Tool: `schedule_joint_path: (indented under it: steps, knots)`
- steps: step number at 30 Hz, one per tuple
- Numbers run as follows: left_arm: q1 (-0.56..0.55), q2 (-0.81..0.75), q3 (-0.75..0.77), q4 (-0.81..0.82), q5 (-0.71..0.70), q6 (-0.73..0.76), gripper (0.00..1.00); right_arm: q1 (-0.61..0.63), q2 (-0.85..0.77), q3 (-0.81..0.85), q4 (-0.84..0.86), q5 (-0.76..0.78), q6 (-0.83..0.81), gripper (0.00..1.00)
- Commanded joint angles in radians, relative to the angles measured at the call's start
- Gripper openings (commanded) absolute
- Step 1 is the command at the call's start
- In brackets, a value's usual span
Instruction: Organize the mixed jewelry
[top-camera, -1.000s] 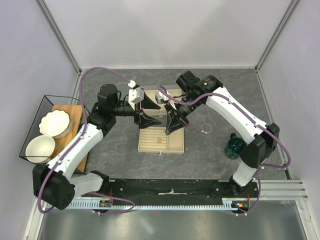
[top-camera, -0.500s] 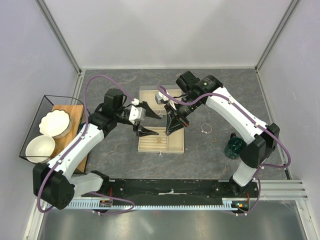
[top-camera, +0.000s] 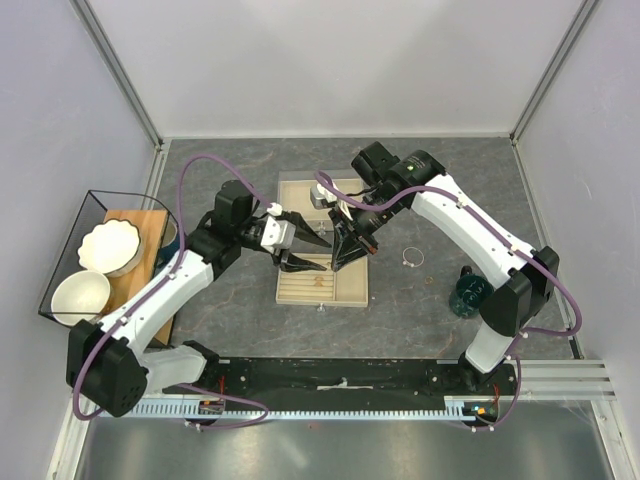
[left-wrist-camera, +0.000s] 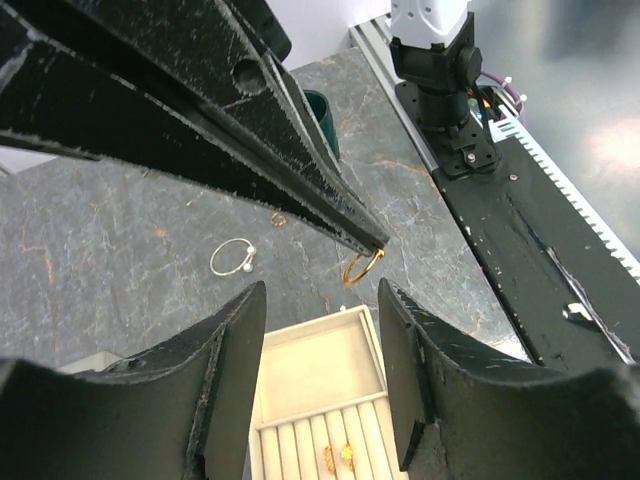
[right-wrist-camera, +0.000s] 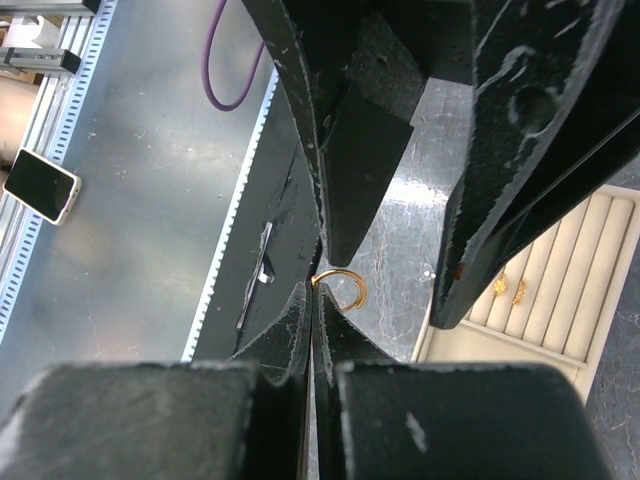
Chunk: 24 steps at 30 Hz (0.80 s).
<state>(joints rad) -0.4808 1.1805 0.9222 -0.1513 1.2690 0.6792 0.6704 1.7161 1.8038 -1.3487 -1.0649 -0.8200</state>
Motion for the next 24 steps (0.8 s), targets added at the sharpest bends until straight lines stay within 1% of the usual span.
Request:
schedule_joint_path:
  steps: [1, 6, 21, 24]
  knots:
    - [-0.027, 0.013, -0.008, 0.137, 0.037, -0.084, 0.55, 0.006, -0.024, 0.022, -0.11, -0.035, -0.027, 0.02]
    - [-0.045, 0.021, -0.002, 0.142, 0.027, -0.09, 0.51, 0.005, -0.026, 0.019, -0.109, -0.037, -0.03, 0.02]
    - [-0.055, 0.015, -0.028, 0.139, 0.018, -0.067, 0.36, 0.005, -0.029, 0.015, -0.109, -0.033, -0.028, 0.02]
    - [-0.056, 0.011, -0.032, 0.137, 0.016, -0.061, 0.31, 0.005, -0.027, 0.015, -0.109, -0.032, -0.027, 0.02]
